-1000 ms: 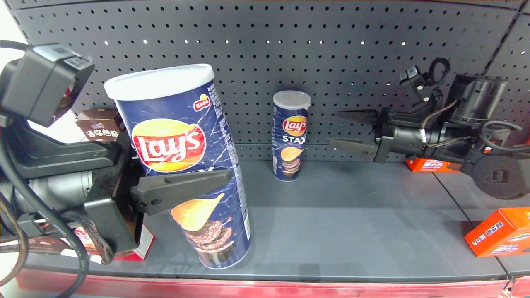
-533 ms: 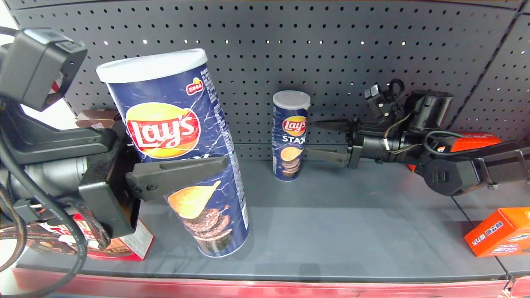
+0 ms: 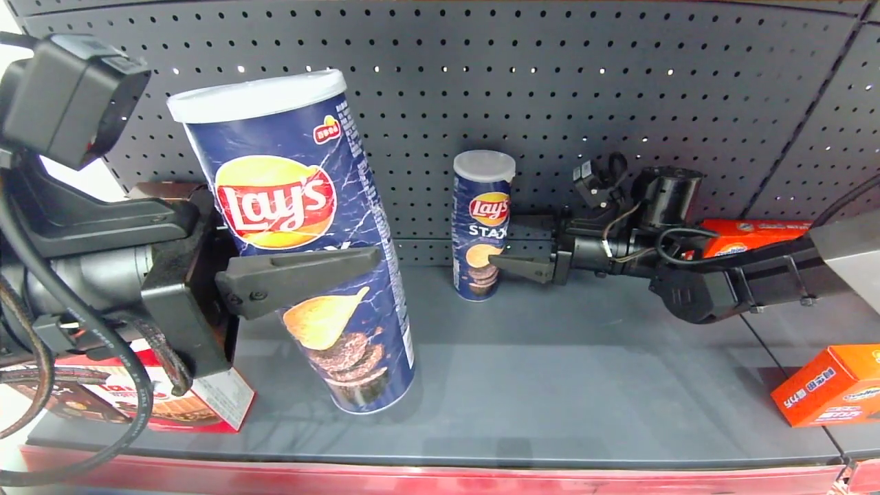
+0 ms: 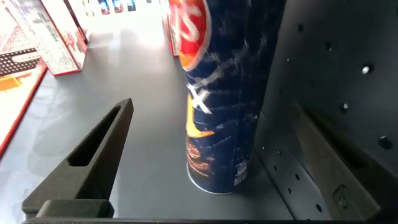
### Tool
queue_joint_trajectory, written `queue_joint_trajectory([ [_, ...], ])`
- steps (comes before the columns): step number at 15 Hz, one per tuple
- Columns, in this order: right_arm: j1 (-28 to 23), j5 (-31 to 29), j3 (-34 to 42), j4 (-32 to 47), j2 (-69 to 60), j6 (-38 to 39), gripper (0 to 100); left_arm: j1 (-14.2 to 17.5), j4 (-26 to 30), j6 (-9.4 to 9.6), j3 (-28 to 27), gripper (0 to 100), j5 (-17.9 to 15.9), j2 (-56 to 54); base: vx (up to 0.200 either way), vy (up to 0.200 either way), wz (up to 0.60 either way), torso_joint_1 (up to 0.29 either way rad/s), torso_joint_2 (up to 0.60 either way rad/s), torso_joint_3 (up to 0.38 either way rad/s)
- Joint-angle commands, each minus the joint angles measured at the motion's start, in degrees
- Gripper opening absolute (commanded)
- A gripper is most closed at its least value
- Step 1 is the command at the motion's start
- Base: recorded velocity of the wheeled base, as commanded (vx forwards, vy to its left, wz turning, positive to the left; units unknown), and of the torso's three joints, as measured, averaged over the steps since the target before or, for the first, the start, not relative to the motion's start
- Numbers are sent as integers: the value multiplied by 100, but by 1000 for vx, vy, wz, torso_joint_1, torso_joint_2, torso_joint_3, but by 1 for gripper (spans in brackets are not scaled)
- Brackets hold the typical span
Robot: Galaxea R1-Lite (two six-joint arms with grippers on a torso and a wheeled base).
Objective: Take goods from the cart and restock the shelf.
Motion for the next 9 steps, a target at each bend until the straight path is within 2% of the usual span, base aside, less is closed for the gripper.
queue_joint_trajectory([
  [1,74,3,-186,6,239,8,100,31,-1,2,-59,0,4,105,0,0,0,0,0,0],
  [9,347,-50,-827,-3,872,43,100,181,-124,2,-51,0,4,141,0,0,0,0,0,0],
])
